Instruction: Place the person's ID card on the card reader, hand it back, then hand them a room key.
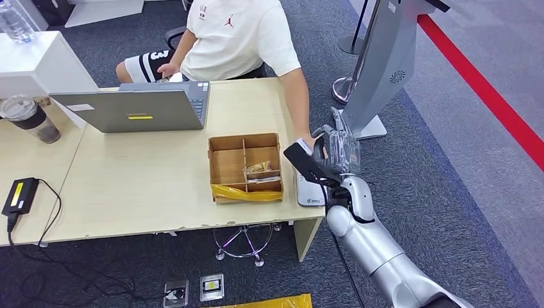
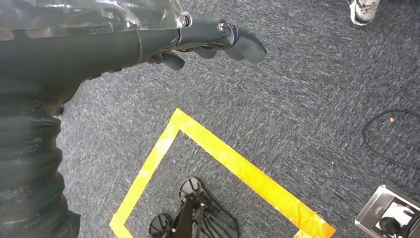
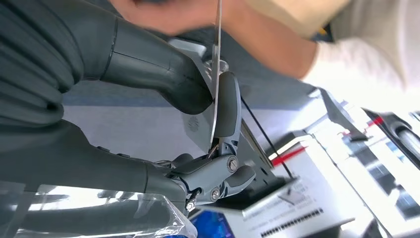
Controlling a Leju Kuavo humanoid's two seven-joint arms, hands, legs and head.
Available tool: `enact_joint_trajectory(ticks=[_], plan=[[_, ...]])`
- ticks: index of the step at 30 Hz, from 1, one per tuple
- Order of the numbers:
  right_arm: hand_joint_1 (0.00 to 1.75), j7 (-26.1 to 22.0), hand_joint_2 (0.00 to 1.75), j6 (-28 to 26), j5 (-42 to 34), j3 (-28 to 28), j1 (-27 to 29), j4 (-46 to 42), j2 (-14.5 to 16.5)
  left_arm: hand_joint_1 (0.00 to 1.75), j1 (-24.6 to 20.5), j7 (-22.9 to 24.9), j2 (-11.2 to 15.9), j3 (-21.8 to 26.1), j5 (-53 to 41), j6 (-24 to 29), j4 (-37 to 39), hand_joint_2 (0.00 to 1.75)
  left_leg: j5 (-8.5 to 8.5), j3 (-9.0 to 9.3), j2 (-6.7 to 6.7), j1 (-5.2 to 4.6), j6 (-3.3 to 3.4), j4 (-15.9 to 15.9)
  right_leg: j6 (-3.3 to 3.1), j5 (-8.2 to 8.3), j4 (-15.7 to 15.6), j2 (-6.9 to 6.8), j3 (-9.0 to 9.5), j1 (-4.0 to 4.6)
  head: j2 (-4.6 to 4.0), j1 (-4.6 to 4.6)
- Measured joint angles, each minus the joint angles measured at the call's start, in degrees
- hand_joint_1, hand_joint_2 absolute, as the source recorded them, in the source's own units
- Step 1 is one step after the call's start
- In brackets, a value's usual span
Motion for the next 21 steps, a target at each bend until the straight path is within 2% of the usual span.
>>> enact_joint_trajectory(ticks=[8,16,21], plan=[[1.75,2.9,1.75,1.7,2.2,-3.9,0.7,-19.3,-2.9,0.0,0.2,-0.1,0.0,-0.1,0.9,-0.2,0.0,1.75,0.0,0.01,0.0,-0.01,0.0,0.0,0.0,0.0,0.0,0.0,0.0,-0.01,0.0,0.0],[1.75,0.8,1.75,0.5,-5.1,-8.3,3.9,-38.2,-5.9,0.0,0.2,-0.2,0.0,-1.0,1.7,0.2,0.0,1.75,-0.03,0.01,0.02,-0.01,0.01,0.0,0.0,0.0,0.0,0.01,-0.02,-0.02,0.0,-0.01],[1.75,0.8,1.75,0.0,-6.6,-9.9,4.8,-45.6,-6.8,0.0,0.2,-0.2,0.0,-1.0,2.1,0.6,0.0,1.75,-0.03,0.03,0.04,0.0,0.01,0.0,0.0,0.0,0.0,0.02,-0.02,-0.01,0.0,-0.01]])
